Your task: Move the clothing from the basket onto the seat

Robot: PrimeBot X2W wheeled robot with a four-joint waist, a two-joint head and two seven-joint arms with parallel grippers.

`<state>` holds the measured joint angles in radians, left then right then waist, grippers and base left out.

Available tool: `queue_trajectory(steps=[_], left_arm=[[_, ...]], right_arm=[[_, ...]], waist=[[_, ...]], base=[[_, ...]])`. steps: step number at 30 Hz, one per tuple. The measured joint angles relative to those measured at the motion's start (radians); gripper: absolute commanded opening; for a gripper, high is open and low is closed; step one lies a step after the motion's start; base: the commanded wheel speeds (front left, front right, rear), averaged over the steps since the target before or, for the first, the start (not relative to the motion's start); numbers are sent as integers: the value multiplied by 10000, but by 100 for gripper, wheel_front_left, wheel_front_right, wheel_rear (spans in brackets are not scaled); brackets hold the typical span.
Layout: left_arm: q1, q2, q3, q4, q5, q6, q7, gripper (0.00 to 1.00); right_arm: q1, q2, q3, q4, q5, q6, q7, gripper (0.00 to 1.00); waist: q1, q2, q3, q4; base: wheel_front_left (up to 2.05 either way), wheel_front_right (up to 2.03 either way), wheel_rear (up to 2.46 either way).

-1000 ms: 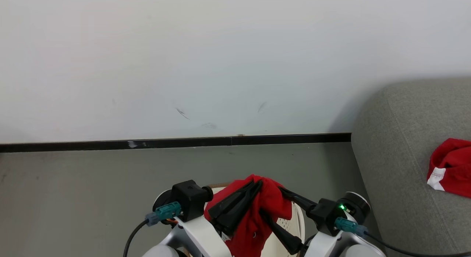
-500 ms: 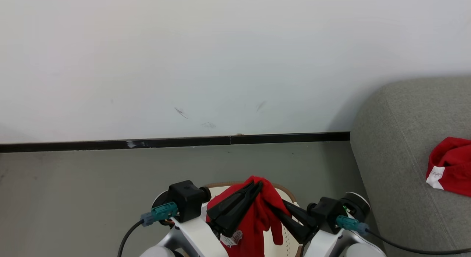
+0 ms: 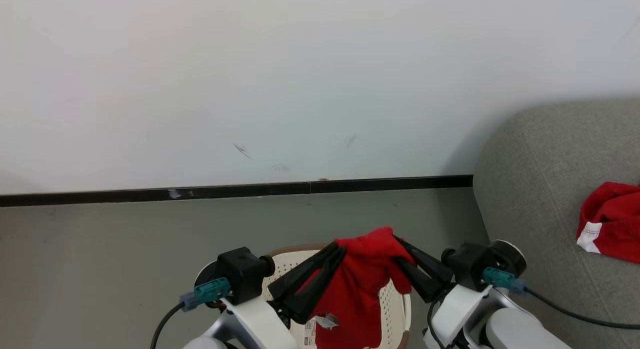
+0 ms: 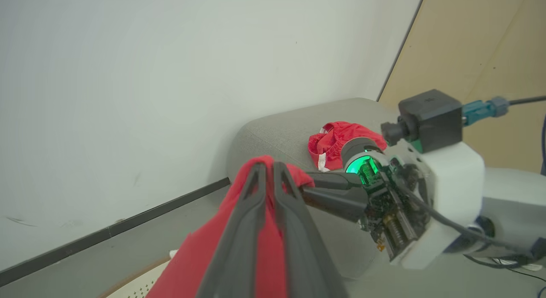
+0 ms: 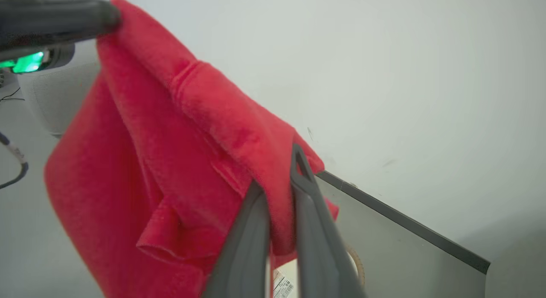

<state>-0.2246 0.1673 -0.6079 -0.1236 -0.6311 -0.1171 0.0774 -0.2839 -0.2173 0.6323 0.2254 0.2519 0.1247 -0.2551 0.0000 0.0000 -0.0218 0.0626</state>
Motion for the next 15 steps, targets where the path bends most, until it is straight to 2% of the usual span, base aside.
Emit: queue_trajectory(steps=[1, 2, 5, 6, 15], left_arm=[[51, 4, 12, 0, 4, 2, -8, 50], [89, 6, 19, 0, 15, 2, -15, 68], [113, 19, 38, -2, 88, 4, -134, 98], [114, 27, 38, -2, 94, 12, -144, 100], [338, 130, 54, 33, 171, 84, -447, 100]], right_arm=[[-34, -21, -90, -4, 19, 0, 0, 0], [-67, -38, -161, -12, 27, 0, 0, 0], [-82, -90, -311, -48, 27, 0, 0, 0], [-82, -113, -337, -50, 27, 0, 2, 0], [-75, -366, -798, -196, 10, 0, 2, 0]], waist=[[0, 0, 2, -10], [0, 0, 4, -20], [0, 0, 6, -50], [0, 0, 5, -61], [0, 0, -16, -199]], base=[[0, 0, 0], [0, 0, 0], [0, 0, 0], [0, 0, 0], [0, 0, 0]])
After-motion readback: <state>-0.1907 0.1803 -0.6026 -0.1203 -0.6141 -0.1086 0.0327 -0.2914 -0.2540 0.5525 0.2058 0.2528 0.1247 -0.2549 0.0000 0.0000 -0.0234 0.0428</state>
